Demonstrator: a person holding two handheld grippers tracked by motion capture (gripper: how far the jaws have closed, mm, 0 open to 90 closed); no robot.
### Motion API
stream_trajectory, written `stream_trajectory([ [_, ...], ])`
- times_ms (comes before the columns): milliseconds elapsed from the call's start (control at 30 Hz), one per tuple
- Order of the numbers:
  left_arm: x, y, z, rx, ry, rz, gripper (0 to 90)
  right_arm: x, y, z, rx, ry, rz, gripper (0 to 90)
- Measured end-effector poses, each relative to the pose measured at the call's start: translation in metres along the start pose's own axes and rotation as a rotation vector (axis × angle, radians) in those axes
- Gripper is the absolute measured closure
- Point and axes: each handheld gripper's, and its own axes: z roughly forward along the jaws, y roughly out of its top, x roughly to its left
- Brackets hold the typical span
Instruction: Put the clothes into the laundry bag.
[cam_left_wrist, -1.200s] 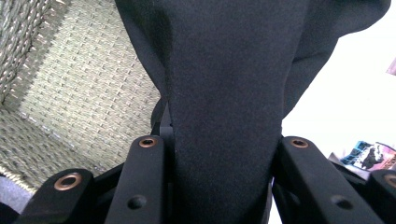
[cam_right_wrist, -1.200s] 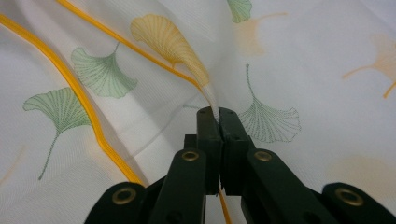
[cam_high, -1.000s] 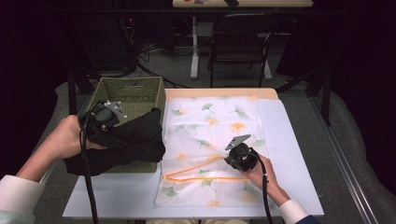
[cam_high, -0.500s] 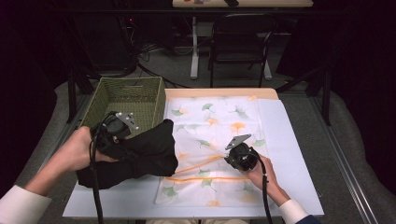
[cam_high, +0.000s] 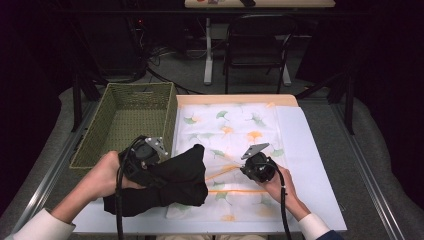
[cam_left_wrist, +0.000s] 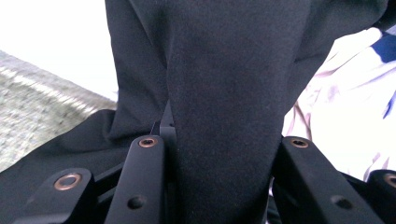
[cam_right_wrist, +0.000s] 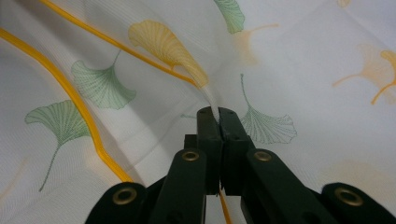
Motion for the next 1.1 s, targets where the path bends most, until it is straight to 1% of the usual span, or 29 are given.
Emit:
stream_trajectory([
  [100,-0.001,0.001,0.009,-0.014,-0.008,0.001,65.7,0.001,0.001,-0.001,-0.005,-0.005,0.003,89.1],
  [200,-0.003,0.003,0.017,-0.015,-0.007,0.01,65.6,0.0,0.002,-0.003,-0.009,-0.006,-0.001,89.1],
  [267,-0.004,0.004,0.022,-0.023,-0.017,0.017,65.6,0.0,0.002,-0.003,-0.009,-0.011,-0.001,89.1],
  [333,-0.006,0.006,0.028,-0.029,-0.016,0.026,65.6,0.001,0.003,-0.003,-0.01,-0.01,-0.001,89.1],
  [467,-0.006,0.008,0.039,-0.027,-0.024,0.03,65.6,0.001,0.004,-0.004,-0.013,-0.012,0.001,89.1],
  [600,-0.007,0.01,0.052,-0.031,-0.044,0.027,65.5,0.001,0.005,-0.005,-0.019,-0.014,0.006,89.1],
  [667,-0.007,0.011,0.059,-0.03,-0.048,0.028,65.5,0.001,0.005,-0.005,-0.022,-0.016,0.007,89.0],
  [733,-0.008,0.013,0.068,-0.03,-0.058,0.027,65.4,0.002,0.006,-0.005,-0.021,-0.019,0.002,89.1],
  [867,-0.008,0.017,0.083,-0.042,-0.095,0.023,65.4,0.002,0.006,-0.006,-0.025,-0.02,0.011,89.1],
  [967,-0.008,0.022,0.094,-0.039,-0.099,0.027,65.3,0.002,0.007,-0.007,-0.031,-0.021,0.01,89.1],
  [1000,-0.008,0.023,0.098,-0.043,-0.105,0.022,65.3,0.002,0.007,-0.008,-0.035,-0.019,0.012,89.1],
  [1067,-0.007,0.025,0.105,-0.035,-0.114,0.022,65.2,0.002,0.007,-0.008,-0.04,-0.02,0.008,89.2],
  [1100,-0.007,0.026,0.108,-0.031,-0.114,0.02,65.2,0.002,0.007,-0.009,-0.039,-0.017,0.015,89.1],
])
